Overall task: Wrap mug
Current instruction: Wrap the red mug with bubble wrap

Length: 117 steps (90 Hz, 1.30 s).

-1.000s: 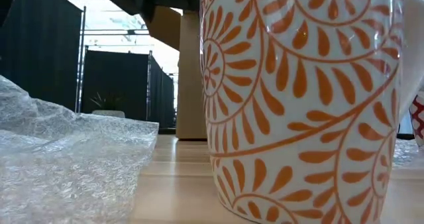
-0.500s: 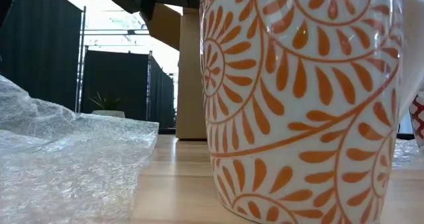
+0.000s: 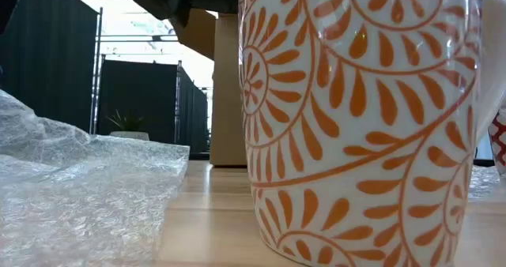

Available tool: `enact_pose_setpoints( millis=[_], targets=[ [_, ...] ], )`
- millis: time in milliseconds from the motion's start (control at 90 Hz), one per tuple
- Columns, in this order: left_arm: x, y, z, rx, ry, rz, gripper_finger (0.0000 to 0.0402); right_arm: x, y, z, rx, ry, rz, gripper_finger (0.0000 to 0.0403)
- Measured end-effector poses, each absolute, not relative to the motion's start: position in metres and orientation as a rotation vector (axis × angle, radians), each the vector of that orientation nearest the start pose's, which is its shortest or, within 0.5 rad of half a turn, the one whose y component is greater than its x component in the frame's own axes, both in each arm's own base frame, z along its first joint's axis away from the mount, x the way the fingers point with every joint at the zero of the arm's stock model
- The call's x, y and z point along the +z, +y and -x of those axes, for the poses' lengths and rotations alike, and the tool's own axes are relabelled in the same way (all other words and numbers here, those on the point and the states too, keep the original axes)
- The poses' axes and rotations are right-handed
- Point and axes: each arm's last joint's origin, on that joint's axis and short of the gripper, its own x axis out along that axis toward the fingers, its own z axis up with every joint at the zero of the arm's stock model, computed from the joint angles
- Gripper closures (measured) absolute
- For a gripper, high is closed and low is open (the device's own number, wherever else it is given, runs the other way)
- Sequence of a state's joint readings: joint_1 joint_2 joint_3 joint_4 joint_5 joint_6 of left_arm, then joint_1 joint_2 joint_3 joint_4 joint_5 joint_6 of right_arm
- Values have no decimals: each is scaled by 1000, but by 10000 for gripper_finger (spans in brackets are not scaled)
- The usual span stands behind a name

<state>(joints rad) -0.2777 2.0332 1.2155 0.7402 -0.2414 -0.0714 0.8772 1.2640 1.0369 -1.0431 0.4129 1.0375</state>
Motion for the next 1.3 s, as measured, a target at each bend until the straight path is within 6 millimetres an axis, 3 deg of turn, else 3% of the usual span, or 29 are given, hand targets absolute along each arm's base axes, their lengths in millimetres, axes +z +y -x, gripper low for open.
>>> enact_pose_setpoints(
  millis=[233, 478, 944, 1300],
  targets=[
    [207, -117, -434, -41, 37, 62, 275, 269, 162, -150, -146, 1055, -158, 171],
    [206, -113, -436, -46, 52, 54, 275, 269, 164, -150, -131, 1067, -179, 130],
    [205, -114, -436, -79, 62, 51, 275, 267, 170, -154, -26, 1087, -120, 133],
    [205, -114, -436, -79, 62, 51, 275, 257, 172, -162, -48, 1133, -92, 133]
  ],
)
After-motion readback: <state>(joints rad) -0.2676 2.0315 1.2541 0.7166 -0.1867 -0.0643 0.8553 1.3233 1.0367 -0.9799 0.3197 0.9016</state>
